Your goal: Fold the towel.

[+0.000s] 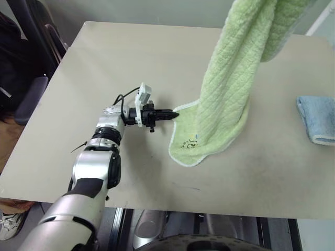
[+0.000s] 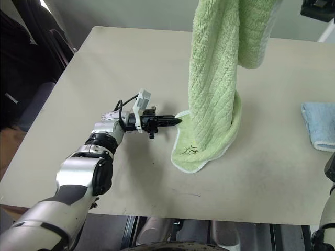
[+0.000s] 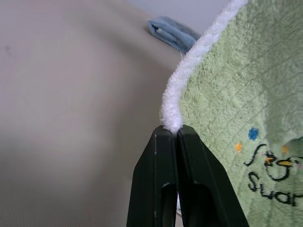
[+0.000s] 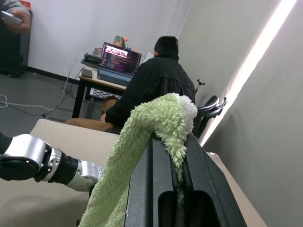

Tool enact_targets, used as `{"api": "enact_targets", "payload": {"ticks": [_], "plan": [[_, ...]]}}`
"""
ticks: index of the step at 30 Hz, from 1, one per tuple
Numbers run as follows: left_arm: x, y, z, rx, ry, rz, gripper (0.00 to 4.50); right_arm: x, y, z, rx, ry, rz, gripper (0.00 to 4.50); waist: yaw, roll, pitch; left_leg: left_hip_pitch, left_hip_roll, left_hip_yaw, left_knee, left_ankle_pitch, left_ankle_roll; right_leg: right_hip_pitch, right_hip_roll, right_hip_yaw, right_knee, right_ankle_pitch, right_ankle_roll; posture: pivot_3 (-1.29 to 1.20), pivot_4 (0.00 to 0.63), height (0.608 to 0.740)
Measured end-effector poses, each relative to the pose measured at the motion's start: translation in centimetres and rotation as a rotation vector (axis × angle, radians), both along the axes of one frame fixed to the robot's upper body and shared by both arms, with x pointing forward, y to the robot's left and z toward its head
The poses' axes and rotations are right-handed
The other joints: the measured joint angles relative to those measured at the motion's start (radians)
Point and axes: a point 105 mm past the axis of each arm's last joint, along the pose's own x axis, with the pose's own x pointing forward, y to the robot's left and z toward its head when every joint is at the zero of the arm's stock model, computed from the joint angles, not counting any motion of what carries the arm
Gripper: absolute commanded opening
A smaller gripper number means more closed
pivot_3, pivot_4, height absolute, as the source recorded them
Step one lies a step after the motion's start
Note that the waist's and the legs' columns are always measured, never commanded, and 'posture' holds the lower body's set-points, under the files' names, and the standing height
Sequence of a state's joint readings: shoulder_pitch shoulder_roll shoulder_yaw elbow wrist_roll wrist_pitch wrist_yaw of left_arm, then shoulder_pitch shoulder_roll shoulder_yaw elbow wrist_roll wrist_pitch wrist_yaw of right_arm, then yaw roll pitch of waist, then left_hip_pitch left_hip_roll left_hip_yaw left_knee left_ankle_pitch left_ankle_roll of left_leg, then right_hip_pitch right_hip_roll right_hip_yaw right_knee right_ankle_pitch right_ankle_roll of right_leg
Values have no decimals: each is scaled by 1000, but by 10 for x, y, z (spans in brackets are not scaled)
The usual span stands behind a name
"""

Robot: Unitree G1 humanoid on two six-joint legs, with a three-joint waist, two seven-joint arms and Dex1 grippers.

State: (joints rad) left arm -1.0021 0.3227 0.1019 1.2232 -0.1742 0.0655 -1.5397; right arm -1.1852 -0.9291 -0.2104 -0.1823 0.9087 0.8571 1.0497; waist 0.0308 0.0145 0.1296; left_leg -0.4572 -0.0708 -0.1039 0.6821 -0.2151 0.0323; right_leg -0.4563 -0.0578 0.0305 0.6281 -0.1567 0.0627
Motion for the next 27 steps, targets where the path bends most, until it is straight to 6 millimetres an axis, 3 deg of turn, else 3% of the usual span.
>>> {"api": "enact_targets", "payload": {"ticks": [6, 13, 19, 27], "plan": [[8, 8, 10, -39, -13, 69, 12, 10, -9, -9, -21, 2, -76, 0, 2, -1, 0, 0, 0, 0, 1, 0, 0, 0, 0, 0, 0, 0, 0, 0, 150, 733], [53, 77, 103, -49, -243, 491, 12, 41, -39, -33, -26, 89, -253, 0, -6, -1, 0, 0, 0, 2, -1, 0, 0, 0, 0, 1, -1, 0, 1, 0, 150, 733], [65, 124, 142, -41, -367, 774, 12, 62, -55, -52, -67, 115, -365, 0, -11, -1, 0, -1, 0, 2, -1, 1, 1, -1, 1, 1, -2, 0, 1, 0, 150, 733], [70, 150, 186, 39, -554, 997, 12, 105, -75, -87, -176, 99, -554, 0, -10, 1, 1, -1, -1, 3, -2, 1, 1, -3, 1, 1, -1, 0, 0, 0, 150, 733]]}}
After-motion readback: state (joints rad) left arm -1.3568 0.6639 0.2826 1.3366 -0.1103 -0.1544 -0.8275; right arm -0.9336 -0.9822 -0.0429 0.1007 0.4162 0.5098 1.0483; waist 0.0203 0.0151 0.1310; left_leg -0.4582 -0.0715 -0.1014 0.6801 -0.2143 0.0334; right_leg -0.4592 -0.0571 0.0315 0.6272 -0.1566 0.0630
